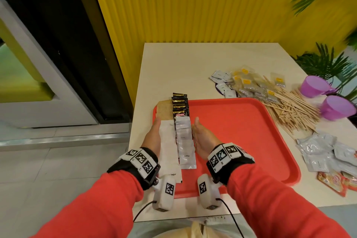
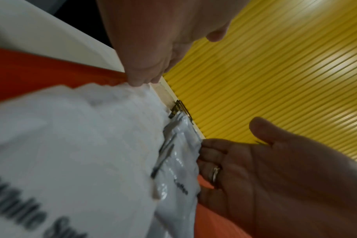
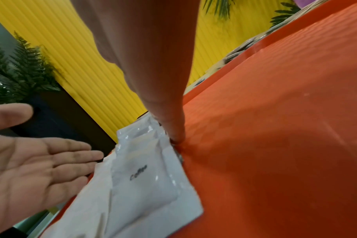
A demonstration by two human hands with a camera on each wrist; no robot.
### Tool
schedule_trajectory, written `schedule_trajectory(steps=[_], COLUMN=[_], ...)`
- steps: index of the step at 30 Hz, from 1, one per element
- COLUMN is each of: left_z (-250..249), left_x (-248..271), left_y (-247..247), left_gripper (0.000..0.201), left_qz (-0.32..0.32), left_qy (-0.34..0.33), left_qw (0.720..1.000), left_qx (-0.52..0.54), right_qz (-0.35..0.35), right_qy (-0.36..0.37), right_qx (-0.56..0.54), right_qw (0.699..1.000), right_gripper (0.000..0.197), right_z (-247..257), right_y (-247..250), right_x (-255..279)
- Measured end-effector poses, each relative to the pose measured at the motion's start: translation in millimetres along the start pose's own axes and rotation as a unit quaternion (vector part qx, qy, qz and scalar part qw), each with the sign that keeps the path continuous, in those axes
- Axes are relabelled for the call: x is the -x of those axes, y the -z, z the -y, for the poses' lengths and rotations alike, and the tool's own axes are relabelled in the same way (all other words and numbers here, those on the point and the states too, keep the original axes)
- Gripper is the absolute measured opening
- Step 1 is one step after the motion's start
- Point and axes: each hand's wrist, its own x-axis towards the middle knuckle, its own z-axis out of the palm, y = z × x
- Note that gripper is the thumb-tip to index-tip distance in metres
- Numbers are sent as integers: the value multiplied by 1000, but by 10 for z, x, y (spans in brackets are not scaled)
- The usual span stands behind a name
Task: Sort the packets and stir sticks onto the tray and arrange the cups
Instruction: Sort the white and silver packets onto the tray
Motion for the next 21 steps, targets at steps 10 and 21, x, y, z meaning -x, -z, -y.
schedule_trajectory(steps=[10,21], left_z=[167,169], left_x=[-17,16], left_y=[-142,-284], left_gripper=[67,38], left_qz=[82,144], left_qy=[-10,-7], left_qw=[991,988], left_qx=[-104,-50], right_qz=[-40,-7], right_qy=[2,6], right_qx=[29,-5], right_qw=[999,1000], right_gripper=[62,55], right_z=[-46,-40], right_y=[20,32], right_x=[-32,-41])
